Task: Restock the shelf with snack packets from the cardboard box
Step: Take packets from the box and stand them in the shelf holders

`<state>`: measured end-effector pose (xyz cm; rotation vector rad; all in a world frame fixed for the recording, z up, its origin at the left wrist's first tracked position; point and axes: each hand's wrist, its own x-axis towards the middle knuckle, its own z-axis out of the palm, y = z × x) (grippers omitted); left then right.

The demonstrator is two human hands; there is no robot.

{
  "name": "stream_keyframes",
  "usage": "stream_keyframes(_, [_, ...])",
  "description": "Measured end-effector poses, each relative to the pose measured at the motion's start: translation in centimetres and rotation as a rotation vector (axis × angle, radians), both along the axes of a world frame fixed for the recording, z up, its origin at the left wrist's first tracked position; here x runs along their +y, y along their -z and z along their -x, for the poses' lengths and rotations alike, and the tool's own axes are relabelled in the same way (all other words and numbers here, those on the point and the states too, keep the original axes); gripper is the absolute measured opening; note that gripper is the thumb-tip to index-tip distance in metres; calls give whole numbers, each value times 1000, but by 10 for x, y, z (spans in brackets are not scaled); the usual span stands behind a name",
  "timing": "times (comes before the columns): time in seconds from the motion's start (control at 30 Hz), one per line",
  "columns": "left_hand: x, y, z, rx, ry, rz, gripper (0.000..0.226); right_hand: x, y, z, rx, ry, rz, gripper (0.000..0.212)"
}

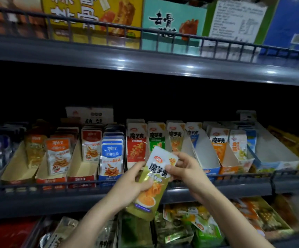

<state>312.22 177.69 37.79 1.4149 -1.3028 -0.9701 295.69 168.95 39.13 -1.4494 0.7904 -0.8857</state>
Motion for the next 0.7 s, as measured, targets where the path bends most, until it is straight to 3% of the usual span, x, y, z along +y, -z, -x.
stream_keyframes(0.07, [-7,2,8,-219,-34,33,30,-8,-9,28,-15,88,55,26])
stream_keyframes(0.23, [-23,14,10,-765,-588,131,44,-43,-37,83,-68,405,380,25])
stream_keyframes(0.43, [-47,35,12,-979,-776,68,50,-95,-36,67,46,548,639,19])
stream_keyframes(0.7, [-64,47,24,-1053,-773,132,58,-123,10,39,510,452,647,32])
